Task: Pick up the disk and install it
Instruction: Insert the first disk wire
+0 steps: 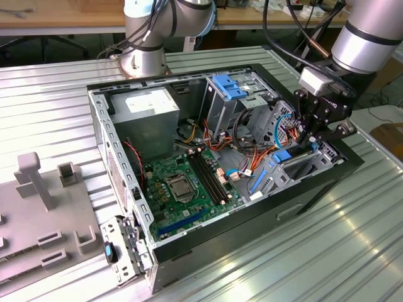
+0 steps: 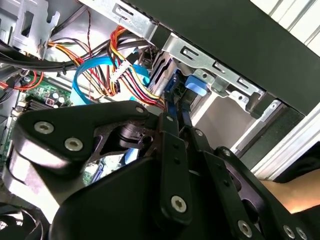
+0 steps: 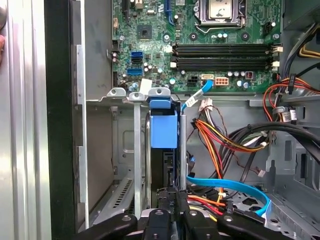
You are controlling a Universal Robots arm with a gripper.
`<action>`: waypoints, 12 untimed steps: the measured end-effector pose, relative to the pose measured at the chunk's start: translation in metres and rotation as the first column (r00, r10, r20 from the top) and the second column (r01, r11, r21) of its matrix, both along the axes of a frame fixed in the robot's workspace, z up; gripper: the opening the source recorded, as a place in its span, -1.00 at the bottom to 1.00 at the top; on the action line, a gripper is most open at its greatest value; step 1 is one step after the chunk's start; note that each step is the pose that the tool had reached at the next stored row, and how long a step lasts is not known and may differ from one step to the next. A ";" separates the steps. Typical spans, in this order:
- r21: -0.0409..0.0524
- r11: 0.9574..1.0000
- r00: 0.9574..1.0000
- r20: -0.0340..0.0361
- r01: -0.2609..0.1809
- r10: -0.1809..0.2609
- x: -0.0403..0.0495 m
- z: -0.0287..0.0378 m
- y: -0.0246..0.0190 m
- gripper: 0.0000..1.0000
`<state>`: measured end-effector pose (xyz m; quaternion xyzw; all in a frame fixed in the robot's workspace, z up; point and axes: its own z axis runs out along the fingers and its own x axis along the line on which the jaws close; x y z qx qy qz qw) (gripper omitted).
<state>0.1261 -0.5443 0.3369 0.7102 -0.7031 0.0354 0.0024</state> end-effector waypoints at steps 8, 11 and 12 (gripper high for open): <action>0.001 1.000 1.000 0.001 0.000 0.000 0.0000 0.0141 0.0000 -0.52; 0.000 1.000 1.000 0.001 0.000 0.000 0.0000 0.0143 0.0000 -0.79; 0.000 1.000 1.000 0.001 0.000 0.000 0.0000 0.0143 0.0000 -0.79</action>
